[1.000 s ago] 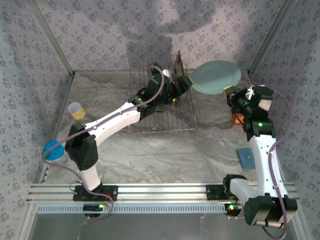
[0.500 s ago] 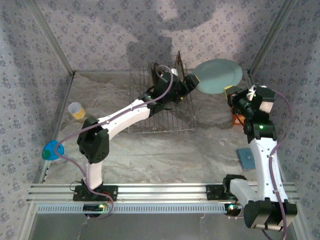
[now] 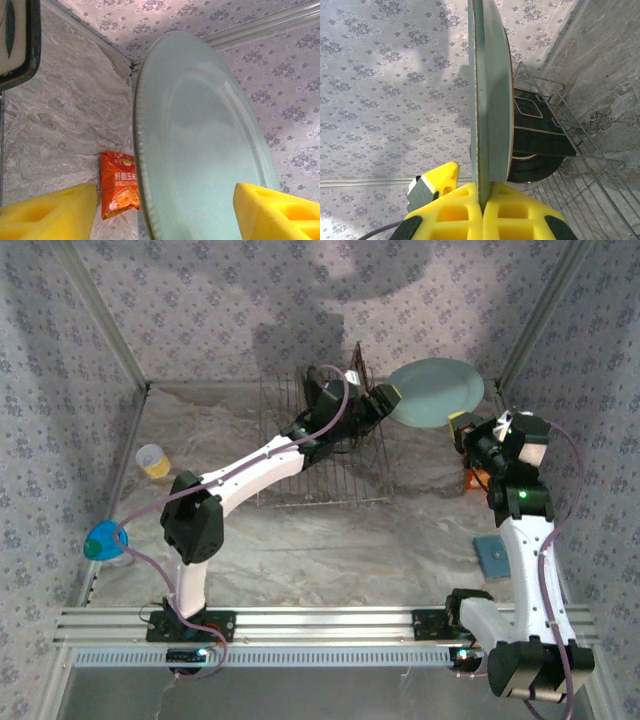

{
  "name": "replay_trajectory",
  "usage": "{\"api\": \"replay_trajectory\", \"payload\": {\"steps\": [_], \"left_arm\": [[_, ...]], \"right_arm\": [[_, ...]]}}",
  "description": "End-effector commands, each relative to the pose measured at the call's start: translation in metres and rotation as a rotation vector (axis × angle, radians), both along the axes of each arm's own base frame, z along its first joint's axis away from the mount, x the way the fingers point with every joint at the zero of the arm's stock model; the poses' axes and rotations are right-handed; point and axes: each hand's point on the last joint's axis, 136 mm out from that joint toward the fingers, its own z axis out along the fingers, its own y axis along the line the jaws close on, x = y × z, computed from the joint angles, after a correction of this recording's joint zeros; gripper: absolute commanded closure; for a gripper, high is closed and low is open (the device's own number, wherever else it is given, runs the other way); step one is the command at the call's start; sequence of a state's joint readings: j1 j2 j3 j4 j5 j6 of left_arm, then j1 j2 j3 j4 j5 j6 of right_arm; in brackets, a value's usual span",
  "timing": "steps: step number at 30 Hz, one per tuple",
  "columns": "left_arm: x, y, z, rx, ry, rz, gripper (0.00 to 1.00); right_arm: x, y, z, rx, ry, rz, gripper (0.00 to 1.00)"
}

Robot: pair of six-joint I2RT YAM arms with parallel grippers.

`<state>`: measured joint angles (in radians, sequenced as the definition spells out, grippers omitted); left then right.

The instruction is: Load the plates into the dish rack

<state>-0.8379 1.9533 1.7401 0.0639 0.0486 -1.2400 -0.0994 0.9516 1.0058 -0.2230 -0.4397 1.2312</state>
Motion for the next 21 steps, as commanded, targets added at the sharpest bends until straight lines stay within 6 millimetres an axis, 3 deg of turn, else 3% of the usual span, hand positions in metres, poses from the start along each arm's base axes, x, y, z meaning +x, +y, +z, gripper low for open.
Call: {"api": "replay_trajectory", "payload": {"steps": [1, 14, 21], "left_arm": [[0.002, -0.007, 0.019, -0.048, -0.042, -0.010, 0.32], [0.007, -0.010, 0.020, -0.061, -0.044, -0.004, 0.57], [0.012, -0.006, 0.027, -0.072, -0.053, 0.005, 0.82]], "right_arm": [[-0.013, 0.008, 0.067, -0.003, -0.220, 0.037, 1.00], [-0.013, 0.015, 0.061, -0.004, -0.205, 0.060, 1.00], [-0.012, 0.019, 0.057, -0.009, -0.193, 0.069, 1.00]]}}
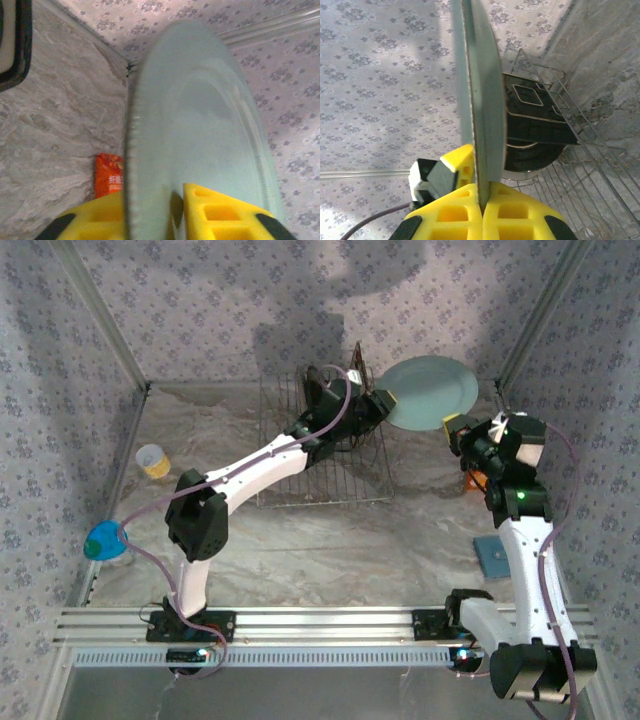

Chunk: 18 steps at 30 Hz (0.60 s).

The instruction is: Load the plates into the dish rack

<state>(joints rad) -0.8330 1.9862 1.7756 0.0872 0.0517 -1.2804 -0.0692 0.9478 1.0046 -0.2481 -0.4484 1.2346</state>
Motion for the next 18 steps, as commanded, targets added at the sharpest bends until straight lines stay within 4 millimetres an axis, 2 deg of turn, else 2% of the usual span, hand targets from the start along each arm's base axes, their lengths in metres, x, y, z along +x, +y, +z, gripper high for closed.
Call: {"api": "replay_trajectory", "payload": {"steps": [1, 9, 18], "left_arm": [[0.003, -0.002, 0.024, -0.028, -0.067, -0.006, 0.86], [0.006, 0.001, 0.027, -0.036, -0.068, -0.007, 1.00], [0.005, 0.007, 0.036, -0.014, -0.102, -0.010, 1.00]], "right_arm": [[-0.008, 0.007, 0.061, -0.013, -0.218, 0.029, 1.00], [-0.007, 0.007, 0.056, -0.015, -0.209, 0.025, 1.00], [-0.008, 0.005, 0.053, -0.043, -0.183, 0.018, 1.00]]}}
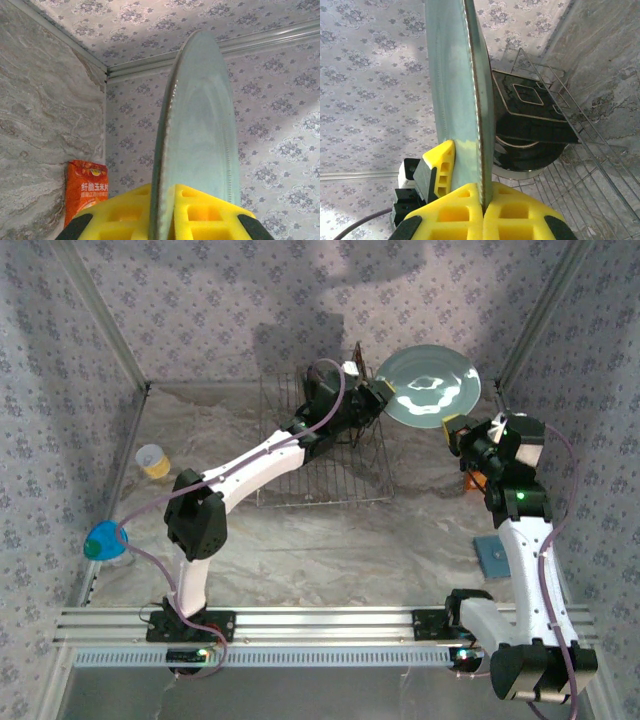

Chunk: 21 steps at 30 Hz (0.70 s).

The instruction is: Load the plates into the dish rack

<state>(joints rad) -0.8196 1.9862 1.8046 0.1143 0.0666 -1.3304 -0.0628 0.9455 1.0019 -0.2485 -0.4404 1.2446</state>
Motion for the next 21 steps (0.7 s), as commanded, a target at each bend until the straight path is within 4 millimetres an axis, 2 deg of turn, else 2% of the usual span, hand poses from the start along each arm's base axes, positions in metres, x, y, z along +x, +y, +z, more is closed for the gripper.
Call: {"api": "replay_trajectory", "payload": {"steps": [1, 3, 6, 16, 18, 19, 21], "left_arm": [[0.000, 0.007, 0.017, 0.067, -0.111, -0.012, 1.00], [0.000, 0.010, 0.021, 0.077, -0.126, -0.010, 1.00], [0.000, 0.016, 0.025, 0.097, -0.144, -0.003, 1.00], [0.003, 0.030, 0.037, 0.112, -0.174, 0.017, 1.00], [0.004, 0.034, 0.042, 0.110, -0.182, 0.026, 1.00], [0.004, 0.035, 0.043, 0.109, -0.184, 0.028, 1.00], [0.004, 0.036, 0.046, 0.103, -0.189, 0.029, 1.00]], "right_arm": [[-0.008, 0.004, 0.054, -0.053, -0.186, 0.020, 0.99], [-0.009, 0.003, 0.054, -0.059, -0.183, 0.020, 0.95], [-0.009, 0.004, 0.055, -0.069, -0.174, 0.031, 0.83], [-0.010, 0.005, 0.051, -0.093, -0.141, 0.040, 0.30], [-0.010, 0.005, 0.049, -0.095, -0.135, 0.036, 0.12], [-0.010, 0.005, 0.049, -0.094, -0.134, 0.036, 0.07], [-0.009, 0.006, 0.047, -0.096, -0.129, 0.039, 0.05]]}}
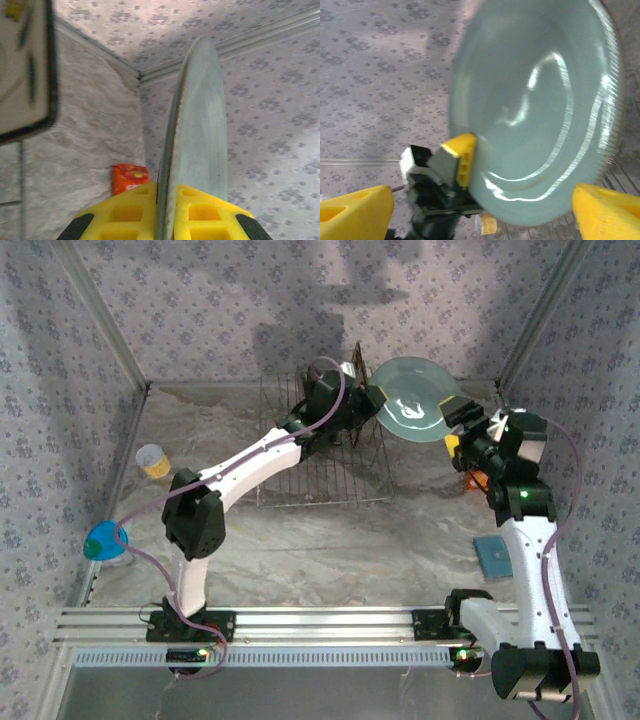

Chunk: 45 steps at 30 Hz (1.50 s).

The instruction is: Load the plates into the dish rack

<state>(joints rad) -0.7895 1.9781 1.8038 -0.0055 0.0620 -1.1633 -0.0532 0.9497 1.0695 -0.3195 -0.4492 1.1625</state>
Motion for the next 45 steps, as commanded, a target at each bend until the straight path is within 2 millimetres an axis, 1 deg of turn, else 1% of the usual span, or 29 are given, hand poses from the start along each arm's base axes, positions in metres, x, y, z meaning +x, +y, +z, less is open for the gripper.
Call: {"api": "replay_trajectory", "payload": {"steps": [1, 9, 15, 18, 19, 20, 25, 30, 33, 34, 36, 38, 41, 44, 45], "left_arm": [[-0.005, 0.017, 0.072, -0.088, -0.145, 0.012, 1.00], [-0.008, 0.025, 0.084, -0.090, -0.172, 0.000, 1.00], [-0.019, 0.029, 0.108, -0.081, -0.228, -0.043, 1.00], [-0.028, 0.031, 0.120, -0.063, -0.256, -0.079, 1.00], [-0.031, 0.032, 0.124, -0.054, -0.267, -0.092, 1.00], [-0.035, 0.035, 0.128, -0.045, -0.276, -0.102, 1.00], [-0.053, 0.048, 0.148, -0.010, -0.339, -0.164, 1.00], [-0.074, 0.072, 0.165, 0.031, -0.390, -0.227, 1.00], [-0.085, 0.093, 0.176, 0.034, -0.424, -0.243, 1.00], [-0.088, 0.103, 0.180, 0.040, -0.438, -0.236, 1.00], [-0.093, 0.122, 0.181, 0.067, -0.446, -0.221, 1.00], [-0.099, 0.146, 0.187, 0.075, -0.467, -0.211, 1.00], [-0.103, 0.183, 0.191, 0.077, -0.479, -0.173, 1.00], [-0.106, 0.217, 0.192, 0.080, -0.488, -0.137, 1.00], [-0.107, 0.224, 0.191, 0.079, -0.489, -0.131, 1.00]], "right_arm": [[-0.003, 0.000, 0.031, -0.027, -0.101, 0.004, 0.05], [-0.003, -0.002, 0.022, -0.066, -0.077, 0.005, 0.04], [-0.002, -0.007, 0.026, -0.112, -0.083, 0.029, 0.04], [-0.002, -0.007, 0.038, -0.141, -0.117, 0.072, 0.05], [-0.003, -0.006, 0.047, -0.156, -0.134, 0.092, 0.05], [-0.004, -0.005, 0.051, -0.177, -0.140, 0.109, 0.05], [-0.006, 0.001, 0.065, -0.252, -0.160, 0.194, 0.05], [-0.003, 0.013, 0.076, -0.264, -0.205, 0.303, 0.07], [-0.004, 0.017, 0.082, -0.306, -0.231, 0.352, 0.10], [-0.004, 0.017, 0.085, -0.324, -0.241, 0.365, 0.11], [-0.004, 0.020, 0.088, -0.344, -0.249, 0.402, 0.11], [-0.005, 0.024, 0.094, -0.340, -0.269, 0.444, 0.09], [-0.003, 0.031, 0.099, -0.332, -0.305, 0.492, 0.06], [-0.003, 0.044, 0.109, -0.331, -0.383, 0.556, 0.04], [-0.003, 0.049, 0.112, -0.332, -0.403, 0.582, 0.03]]}}
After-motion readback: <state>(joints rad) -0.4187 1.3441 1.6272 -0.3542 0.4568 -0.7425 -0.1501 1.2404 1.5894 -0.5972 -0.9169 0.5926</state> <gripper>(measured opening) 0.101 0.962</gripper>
